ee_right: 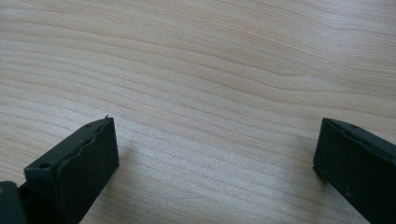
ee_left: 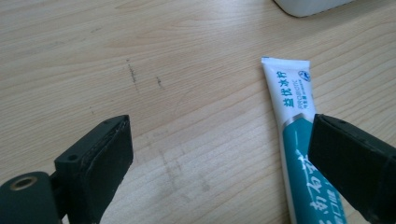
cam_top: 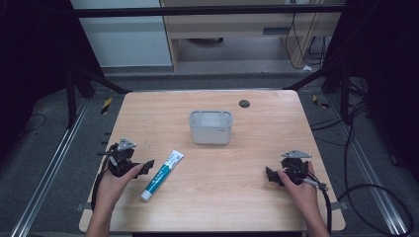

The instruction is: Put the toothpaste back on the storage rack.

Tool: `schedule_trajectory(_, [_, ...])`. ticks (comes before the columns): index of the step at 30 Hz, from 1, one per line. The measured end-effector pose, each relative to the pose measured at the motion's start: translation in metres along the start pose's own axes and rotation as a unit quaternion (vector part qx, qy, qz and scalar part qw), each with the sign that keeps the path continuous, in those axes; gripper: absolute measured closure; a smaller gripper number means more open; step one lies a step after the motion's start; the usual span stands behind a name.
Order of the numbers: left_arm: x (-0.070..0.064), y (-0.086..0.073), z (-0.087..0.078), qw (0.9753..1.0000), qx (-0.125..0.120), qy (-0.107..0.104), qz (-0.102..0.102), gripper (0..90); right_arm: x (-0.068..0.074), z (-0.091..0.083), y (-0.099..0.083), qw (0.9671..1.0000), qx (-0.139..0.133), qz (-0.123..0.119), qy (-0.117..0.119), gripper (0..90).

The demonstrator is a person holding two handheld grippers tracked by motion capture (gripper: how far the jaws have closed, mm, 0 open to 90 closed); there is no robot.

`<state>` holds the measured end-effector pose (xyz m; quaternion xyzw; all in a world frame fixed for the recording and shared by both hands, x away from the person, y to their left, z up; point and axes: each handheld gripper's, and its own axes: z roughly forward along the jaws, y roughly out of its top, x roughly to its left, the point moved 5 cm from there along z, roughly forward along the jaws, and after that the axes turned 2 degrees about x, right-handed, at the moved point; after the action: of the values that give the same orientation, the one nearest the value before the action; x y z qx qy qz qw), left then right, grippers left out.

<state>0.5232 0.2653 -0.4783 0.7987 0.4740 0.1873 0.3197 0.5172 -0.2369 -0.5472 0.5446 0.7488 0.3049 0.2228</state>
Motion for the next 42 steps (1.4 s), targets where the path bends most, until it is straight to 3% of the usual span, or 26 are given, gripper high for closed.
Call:
schedule_trajectory(6, [-0.009,0.003,-0.005,1.0000,0.004,-0.003,0.008,8.1,0.000,0.000,0.000,1.0000,0.000,0.000,0.000,0.3])
schedule_trajectory(12, [-0.025,0.003,0.002,0.9993,0.023,-0.011,0.026,9.4,0.000,0.000,0.000,1.0000,0.000,0.000,0.000,0.3])
schedule_trajectory(19, [-0.027,0.004,0.005,0.9994,0.029,-0.007,0.014,7.7,0.000,0.000,0.000,1.0000,0.000,0.000,0.000,0.3])
schedule_trajectory(26, [-0.031,0.005,0.008,0.9982,0.052,0.001,0.030,9.4,0.000,0.000,0.000,1.0000,0.000,0.001,-0.001,0.4])
schedule_trajectory(33, [-0.033,0.017,0.010,0.9955,0.080,0.028,0.042,13.9,0.000,0.000,0.000,1.0000,0.000,0.000,-0.001,0.3])
schedule_trajectory(35, [-0.035,0.018,0.010,0.9956,0.081,0.024,0.039,14.1,0.000,0.000,0.000,1.0000,0.000,0.000,-0.001,0.3])
schedule_trajectory(36, [-0.040,0.019,0.011,0.9961,0.083,0.010,0.030,14.4,0.000,0.000,0.000,1.0000,0.000,0.000,-0.001,0.4])
schedule_trajectory(42, [-0.051,0.021,0.016,0.9923,0.111,0.013,0.054,16.8,0.000,0.000,0.000,1.0000,0.000,0.000,-0.001,0.3])
